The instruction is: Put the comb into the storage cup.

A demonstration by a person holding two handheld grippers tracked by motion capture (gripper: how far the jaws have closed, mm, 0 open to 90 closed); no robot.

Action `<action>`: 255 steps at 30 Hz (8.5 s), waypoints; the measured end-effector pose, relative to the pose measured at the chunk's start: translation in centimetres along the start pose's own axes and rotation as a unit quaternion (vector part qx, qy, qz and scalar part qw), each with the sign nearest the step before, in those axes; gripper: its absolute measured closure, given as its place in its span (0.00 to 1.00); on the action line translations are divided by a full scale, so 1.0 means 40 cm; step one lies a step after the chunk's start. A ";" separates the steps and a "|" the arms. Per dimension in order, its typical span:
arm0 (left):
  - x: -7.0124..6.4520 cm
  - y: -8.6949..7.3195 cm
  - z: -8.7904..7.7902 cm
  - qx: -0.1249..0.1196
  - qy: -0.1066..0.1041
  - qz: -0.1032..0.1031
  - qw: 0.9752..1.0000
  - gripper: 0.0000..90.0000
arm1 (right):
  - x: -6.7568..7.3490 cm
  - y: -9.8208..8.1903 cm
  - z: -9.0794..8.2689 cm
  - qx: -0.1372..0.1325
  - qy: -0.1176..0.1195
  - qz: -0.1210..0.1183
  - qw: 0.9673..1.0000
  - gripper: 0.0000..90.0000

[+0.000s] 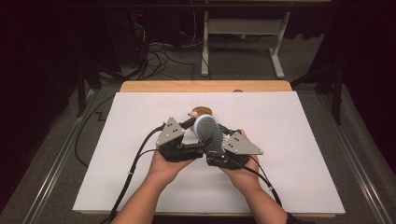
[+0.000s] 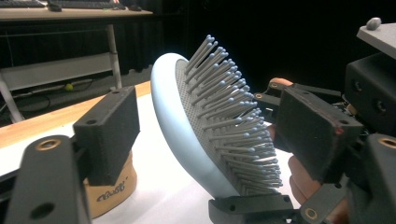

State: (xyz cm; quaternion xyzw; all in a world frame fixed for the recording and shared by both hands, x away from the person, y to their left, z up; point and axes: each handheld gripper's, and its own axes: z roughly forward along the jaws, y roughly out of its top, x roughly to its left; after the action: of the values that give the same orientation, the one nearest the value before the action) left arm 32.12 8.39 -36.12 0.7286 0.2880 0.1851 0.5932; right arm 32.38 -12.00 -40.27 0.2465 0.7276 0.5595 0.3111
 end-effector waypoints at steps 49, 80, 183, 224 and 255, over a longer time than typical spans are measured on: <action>-0.006 0.010 0.001 -0.010 -0.015 -0.022 1.000 0.58 | 0.009 0.012 -0.001 -0.005 -0.009 -0.012 1.000 0.23; -0.014 0.021 0.001 -0.001 -0.007 -0.022 1.000 0.64 | 0.009 0.014 0.003 -0.001 -0.010 -0.001 1.000 0.22; 0.152 -0.016 -0.231 -0.032 0.122 -0.031 0.992 0.64 | -0.148 -0.129 -0.116 0.076 -0.046 0.059 0.994 0.00; 0.159 0.023 -0.194 -0.038 0.116 -0.033 0.992 0.64 | -0.226 -0.189 -0.225 0.085 -0.111 0.087 0.986 0.01; 0.136 0.124 -0.163 -0.064 0.117 -0.011 0.991 0.64 | -0.230 -0.182 -0.224 0.076 -0.106 0.084 0.988 0.02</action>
State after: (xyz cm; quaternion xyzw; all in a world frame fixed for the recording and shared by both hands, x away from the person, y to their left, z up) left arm 33.29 16.15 -30.19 0.6597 0.3507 0.2803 0.6027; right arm 32.09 -26.26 -44.06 0.3878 0.7076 0.4972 0.3188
